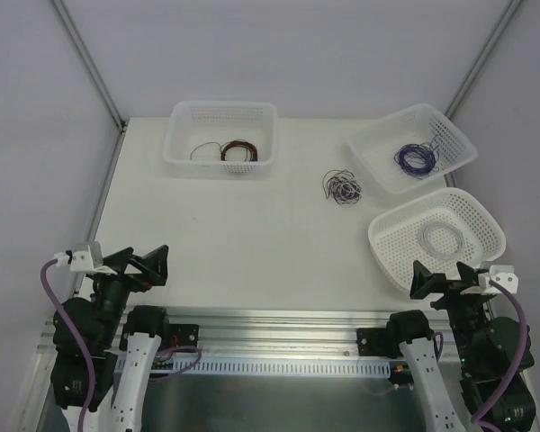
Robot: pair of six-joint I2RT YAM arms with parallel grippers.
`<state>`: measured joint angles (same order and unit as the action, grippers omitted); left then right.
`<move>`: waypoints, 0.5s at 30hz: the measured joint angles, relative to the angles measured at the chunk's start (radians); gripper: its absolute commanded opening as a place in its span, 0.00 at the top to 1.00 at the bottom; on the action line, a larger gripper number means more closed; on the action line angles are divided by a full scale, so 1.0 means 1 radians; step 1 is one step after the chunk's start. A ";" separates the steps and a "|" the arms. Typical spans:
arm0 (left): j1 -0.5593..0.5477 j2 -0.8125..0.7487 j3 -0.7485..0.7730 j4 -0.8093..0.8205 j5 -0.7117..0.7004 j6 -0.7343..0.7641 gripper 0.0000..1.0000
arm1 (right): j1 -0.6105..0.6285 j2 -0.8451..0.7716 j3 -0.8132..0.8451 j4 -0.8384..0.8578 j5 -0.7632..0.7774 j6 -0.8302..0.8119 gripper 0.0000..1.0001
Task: Untangle the cables
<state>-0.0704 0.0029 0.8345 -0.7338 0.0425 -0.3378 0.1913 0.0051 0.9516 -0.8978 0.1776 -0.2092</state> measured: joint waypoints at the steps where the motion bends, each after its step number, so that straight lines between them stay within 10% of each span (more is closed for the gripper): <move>1: 0.000 0.000 -0.001 -0.002 0.000 -0.006 0.01 | 0.000 0.000 0.000 0.000 -0.001 0.000 0.03; 15: 0.000 0.028 -0.132 -0.003 -0.002 -0.171 0.01 | 0.000 0.123 0.010 0.026 -0.217 0.039 0.03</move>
<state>-0.0704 0.0307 0.7029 -0.7364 0.0406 -0.5091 0.1913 0.1284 0.9619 -0.8719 -0.0399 -0.1699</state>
